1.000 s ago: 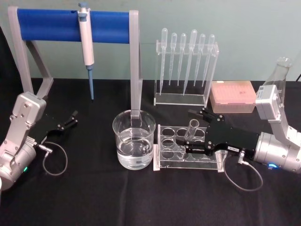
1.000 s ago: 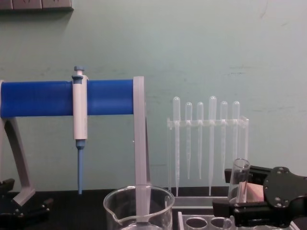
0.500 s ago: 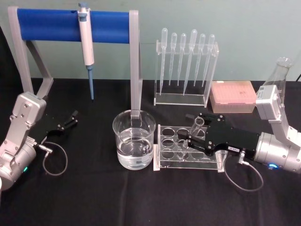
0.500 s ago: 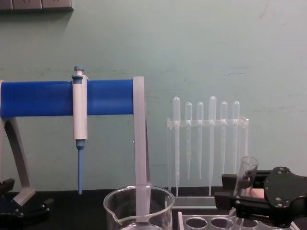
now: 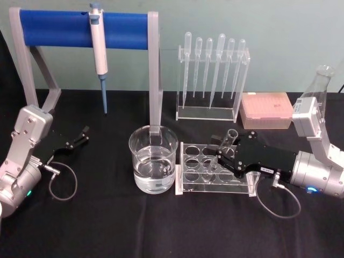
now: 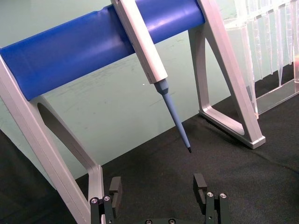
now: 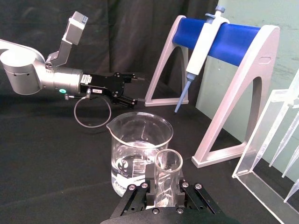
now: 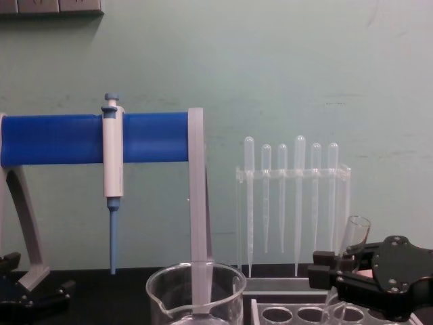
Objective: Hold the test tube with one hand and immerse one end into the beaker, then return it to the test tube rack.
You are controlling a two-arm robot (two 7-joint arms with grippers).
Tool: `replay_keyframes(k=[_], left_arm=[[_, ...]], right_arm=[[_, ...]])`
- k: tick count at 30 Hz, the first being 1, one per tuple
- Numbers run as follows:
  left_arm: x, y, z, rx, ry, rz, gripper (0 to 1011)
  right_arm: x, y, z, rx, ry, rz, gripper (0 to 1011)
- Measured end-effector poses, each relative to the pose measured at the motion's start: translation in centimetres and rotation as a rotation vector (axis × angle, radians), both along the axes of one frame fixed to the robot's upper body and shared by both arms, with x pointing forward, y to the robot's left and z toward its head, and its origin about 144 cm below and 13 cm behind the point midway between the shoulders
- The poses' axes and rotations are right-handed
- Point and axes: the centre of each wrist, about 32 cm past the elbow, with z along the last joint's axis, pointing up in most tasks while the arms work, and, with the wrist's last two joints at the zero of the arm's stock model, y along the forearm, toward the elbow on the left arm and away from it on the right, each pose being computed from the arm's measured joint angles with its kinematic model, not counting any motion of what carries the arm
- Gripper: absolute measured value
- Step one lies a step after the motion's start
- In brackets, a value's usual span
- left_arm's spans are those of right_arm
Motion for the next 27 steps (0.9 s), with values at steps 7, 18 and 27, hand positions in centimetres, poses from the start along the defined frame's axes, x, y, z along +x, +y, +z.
replay_keyframes(k=[7, 18, 27], left_arm=[[0.0, 0.0, 0.0, 0.0, 0.0, 0.0, 1000], [0.0, 0.0, 0.0, 0.0, 0.0, 0.0, 1000], [0.0, 0.0, 0.0, 0.0, 0.0, 0.0, 1000]], right_arm=[[0.0, 0.0, 0.0, 0.0, 0.0, 0.0, 223], [1.4, -0.7, 2.6, 0.027, 0.015, 0.037, 222], [2.6, -0.6, 6.5, 0.026, 0.05, 0.083, 222]])
